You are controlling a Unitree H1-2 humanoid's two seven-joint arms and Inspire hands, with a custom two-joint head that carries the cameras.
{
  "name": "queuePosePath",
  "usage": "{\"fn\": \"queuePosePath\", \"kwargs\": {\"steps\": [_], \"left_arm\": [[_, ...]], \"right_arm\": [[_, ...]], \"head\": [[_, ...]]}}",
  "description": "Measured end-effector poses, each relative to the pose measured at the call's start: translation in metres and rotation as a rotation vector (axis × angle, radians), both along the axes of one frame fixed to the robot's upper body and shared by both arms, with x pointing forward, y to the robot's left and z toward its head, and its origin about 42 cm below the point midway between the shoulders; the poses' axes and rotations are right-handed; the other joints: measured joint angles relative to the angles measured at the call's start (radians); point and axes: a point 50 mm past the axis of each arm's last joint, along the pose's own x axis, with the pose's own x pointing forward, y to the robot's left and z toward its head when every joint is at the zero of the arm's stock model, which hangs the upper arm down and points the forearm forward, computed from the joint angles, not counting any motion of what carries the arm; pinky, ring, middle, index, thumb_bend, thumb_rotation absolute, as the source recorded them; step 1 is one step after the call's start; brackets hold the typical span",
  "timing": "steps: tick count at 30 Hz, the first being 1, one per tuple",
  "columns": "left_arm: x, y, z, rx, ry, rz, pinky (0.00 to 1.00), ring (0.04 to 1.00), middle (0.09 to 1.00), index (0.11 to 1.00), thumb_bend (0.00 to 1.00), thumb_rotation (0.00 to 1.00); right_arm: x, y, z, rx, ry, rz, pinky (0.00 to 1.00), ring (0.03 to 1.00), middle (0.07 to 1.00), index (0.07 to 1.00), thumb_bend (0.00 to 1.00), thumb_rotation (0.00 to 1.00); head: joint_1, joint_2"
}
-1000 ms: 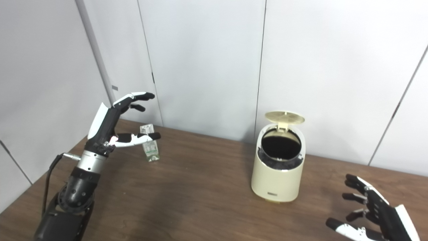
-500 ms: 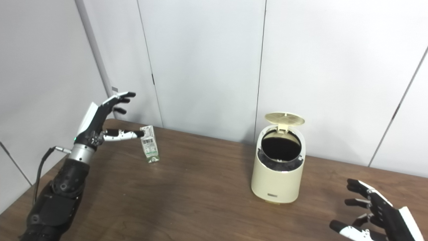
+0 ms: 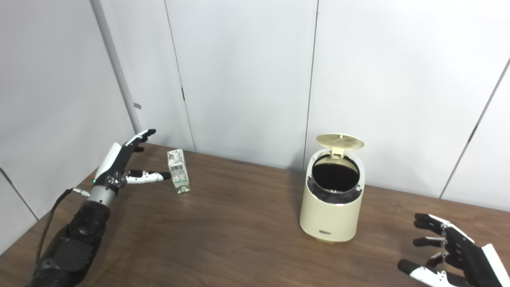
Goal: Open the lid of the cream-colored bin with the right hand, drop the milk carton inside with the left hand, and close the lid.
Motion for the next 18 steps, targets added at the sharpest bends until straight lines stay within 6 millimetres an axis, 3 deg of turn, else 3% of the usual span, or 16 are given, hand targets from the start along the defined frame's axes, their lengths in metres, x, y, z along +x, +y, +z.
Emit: {"fn": "queuePosePath", "kwargs": {"steps": [4,9,13,18], "left_arm": [[0.001,0.002,-0.011,-0.047,0.033,0.026,0.90,0.935,0.934,0.954,1.00,0.27],[0.004,-0.005,-0.029,-0.129,0.026,0.041,0.87,0.876,0.901,0.922,1.00,0.27],[0.007,-0.008,-0.044,-0.198,0.025,0.057,0.78,0.848,0.868,0.883,1.00,0.25],[0.012,-0.015,-0.045,-0.294,-0.022,0.052,0.70,0.756,0.789,0.817,1.00,0.19]], "right_arm": [[-0.001,-0.002,0.000,-0.001,0.009,-0.003,0.30,0.595,0.748,0.729,1.00,0.49],[-0.004,-0.006,0.007,-0.004,0.011,0.000,0.29,0.569,0.730,0.706,1.00,0.51],[-0.004,-0.009,0.007,-0.011,0.019,-0.007,0.28,0.556,0.718,0.696,1.00,0.53],[-0.006,-0.010,0.005,-0.012,0.025,-0.009,0.28,0.553,0.710,0.692,1.00,0.51]], "head": [[0.000,0.002],[-0.003,0.005],[-0.005,0.005],[-0.005,0.009]]}}
